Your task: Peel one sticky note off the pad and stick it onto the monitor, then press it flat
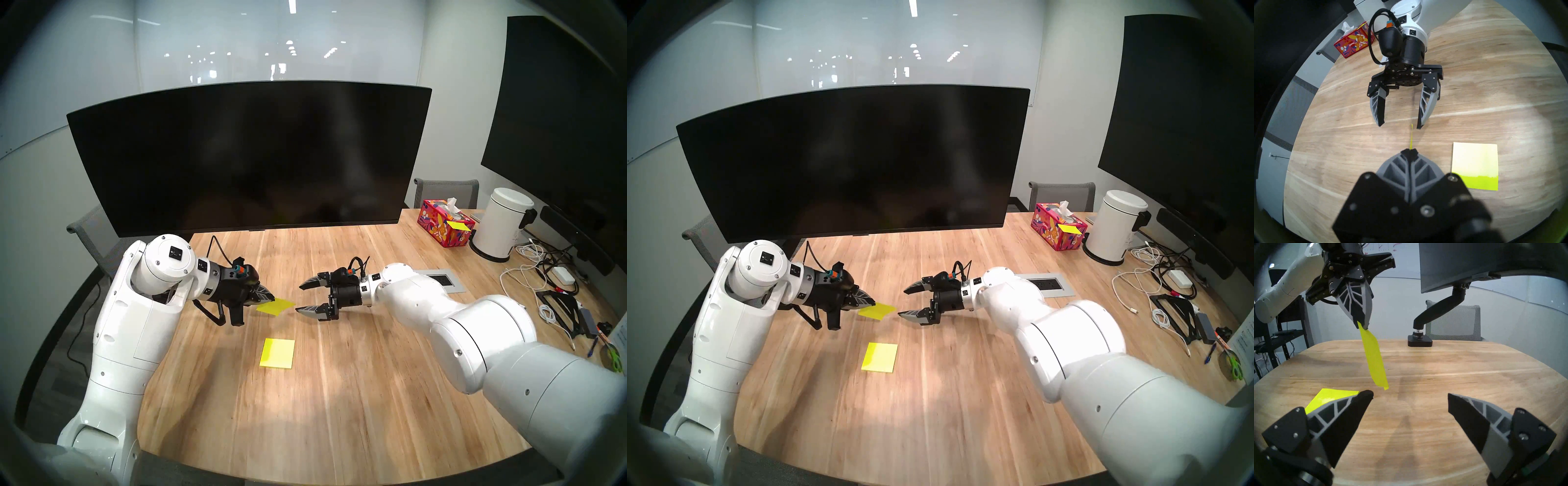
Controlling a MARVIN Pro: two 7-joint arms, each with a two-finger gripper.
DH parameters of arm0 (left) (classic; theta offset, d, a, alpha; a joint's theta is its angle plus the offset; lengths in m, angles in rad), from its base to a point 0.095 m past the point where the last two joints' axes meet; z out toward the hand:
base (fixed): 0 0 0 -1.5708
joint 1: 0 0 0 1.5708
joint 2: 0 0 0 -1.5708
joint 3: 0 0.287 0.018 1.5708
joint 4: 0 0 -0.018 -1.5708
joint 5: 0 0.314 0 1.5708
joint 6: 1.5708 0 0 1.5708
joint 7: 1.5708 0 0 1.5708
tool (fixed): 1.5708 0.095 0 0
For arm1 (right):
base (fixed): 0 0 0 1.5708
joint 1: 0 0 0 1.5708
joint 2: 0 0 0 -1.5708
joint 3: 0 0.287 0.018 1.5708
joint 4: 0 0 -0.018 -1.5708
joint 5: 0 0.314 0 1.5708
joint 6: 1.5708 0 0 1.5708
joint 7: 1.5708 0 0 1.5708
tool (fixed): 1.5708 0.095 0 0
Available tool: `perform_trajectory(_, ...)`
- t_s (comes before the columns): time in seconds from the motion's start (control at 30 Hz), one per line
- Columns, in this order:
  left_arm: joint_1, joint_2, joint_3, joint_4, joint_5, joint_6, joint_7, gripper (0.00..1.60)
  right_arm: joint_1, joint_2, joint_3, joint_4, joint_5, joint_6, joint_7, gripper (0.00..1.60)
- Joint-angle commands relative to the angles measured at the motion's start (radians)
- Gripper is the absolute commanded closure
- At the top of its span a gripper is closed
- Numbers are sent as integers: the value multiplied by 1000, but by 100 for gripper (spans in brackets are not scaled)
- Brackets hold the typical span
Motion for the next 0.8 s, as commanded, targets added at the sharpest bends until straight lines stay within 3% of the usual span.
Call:
perform_trajectory(0.0,-3,1,8,-8,8,-7,6,160,28,-13,-12,-46,23,17,110,0)
perform_trajectory(0.43,1,1,15,-14,17,-13,10,160,4,-2,-48,-122,60,76,134,0)
perform_trajectory(0.77,-8,-7,14,-11,18,-12,15,160,-57,36,-95,-259,120,168,137,0)
